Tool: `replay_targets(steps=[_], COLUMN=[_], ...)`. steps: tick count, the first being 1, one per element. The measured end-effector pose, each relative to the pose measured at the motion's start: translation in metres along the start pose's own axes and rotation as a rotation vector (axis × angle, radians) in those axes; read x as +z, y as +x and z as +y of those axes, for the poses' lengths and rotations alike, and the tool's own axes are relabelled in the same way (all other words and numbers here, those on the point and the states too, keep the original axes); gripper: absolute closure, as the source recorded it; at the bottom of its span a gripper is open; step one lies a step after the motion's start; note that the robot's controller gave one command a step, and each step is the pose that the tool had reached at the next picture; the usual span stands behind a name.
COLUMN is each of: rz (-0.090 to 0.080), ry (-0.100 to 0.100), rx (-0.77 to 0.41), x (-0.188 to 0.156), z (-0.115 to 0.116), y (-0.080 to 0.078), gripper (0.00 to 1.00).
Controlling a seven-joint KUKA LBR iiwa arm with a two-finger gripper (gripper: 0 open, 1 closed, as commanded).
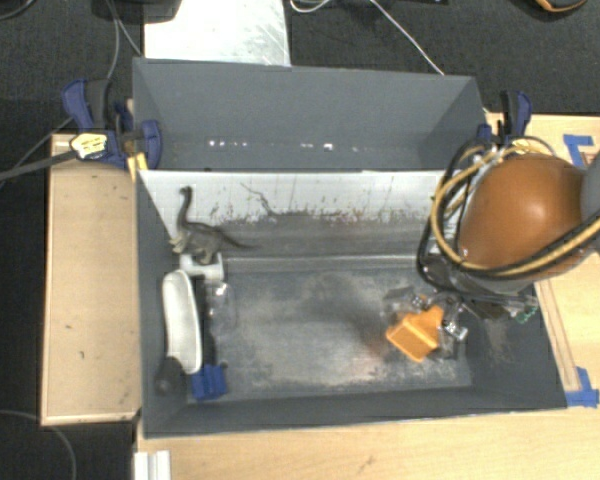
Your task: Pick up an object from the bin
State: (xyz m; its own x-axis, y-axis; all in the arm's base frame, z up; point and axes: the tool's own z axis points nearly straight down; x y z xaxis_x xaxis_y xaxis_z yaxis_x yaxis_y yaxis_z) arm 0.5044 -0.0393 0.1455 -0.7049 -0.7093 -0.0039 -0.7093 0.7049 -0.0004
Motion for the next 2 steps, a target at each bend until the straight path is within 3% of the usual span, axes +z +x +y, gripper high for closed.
replay_targets(steps=[2], rz=[-0.002], ry=[0.001], rx=[0.003], x=[-0.0078], z=[-0.0002], y=[-0.0005], gripper=[1.00])
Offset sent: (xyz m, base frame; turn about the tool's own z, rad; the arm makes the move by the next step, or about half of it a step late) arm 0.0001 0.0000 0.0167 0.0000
